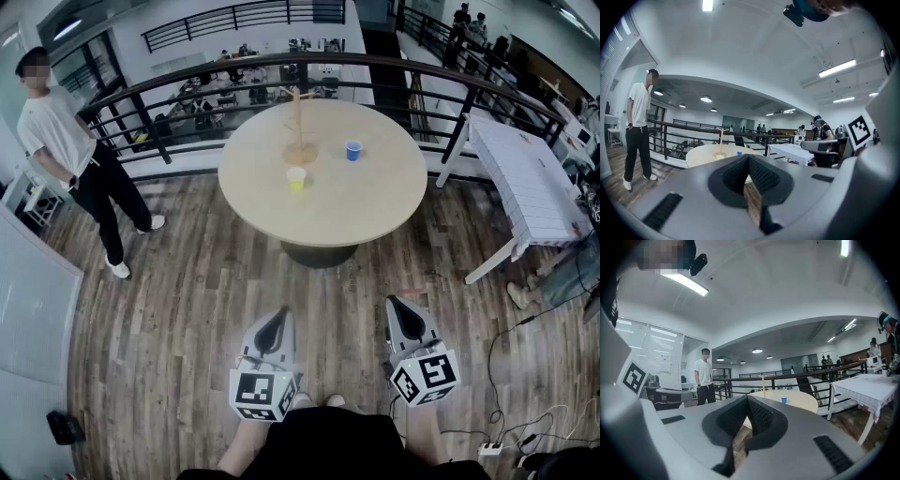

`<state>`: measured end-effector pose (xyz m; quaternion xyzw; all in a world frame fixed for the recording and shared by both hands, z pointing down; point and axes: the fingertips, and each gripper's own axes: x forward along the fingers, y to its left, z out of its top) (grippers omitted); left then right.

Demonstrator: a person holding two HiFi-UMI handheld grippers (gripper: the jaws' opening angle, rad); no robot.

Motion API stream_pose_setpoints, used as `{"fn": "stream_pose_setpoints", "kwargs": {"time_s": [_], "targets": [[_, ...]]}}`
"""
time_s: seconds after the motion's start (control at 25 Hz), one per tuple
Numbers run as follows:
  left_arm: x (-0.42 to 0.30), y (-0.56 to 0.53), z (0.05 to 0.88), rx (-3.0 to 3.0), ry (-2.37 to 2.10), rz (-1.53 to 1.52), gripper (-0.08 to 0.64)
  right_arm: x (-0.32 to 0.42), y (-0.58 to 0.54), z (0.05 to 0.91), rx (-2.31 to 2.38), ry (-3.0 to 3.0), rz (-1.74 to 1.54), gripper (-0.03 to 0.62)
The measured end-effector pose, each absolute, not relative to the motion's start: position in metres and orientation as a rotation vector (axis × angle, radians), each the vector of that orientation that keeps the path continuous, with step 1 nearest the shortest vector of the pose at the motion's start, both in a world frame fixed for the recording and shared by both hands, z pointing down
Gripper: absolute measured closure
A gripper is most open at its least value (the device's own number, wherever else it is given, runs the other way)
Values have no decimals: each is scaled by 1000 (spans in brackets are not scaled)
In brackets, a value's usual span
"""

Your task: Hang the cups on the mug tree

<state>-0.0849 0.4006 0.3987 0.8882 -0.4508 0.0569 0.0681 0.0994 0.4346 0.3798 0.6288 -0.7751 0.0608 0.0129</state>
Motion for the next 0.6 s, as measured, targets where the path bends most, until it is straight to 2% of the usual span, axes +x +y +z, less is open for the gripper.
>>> {"fn": "stream_pose_setpoints", "kwargs": {"time_s": [0.6], "targets": [[-74, 406, 401, 2673, -1356, 190, 558, 106, 437, 389, 1941, -2426, 226, 584]]}}
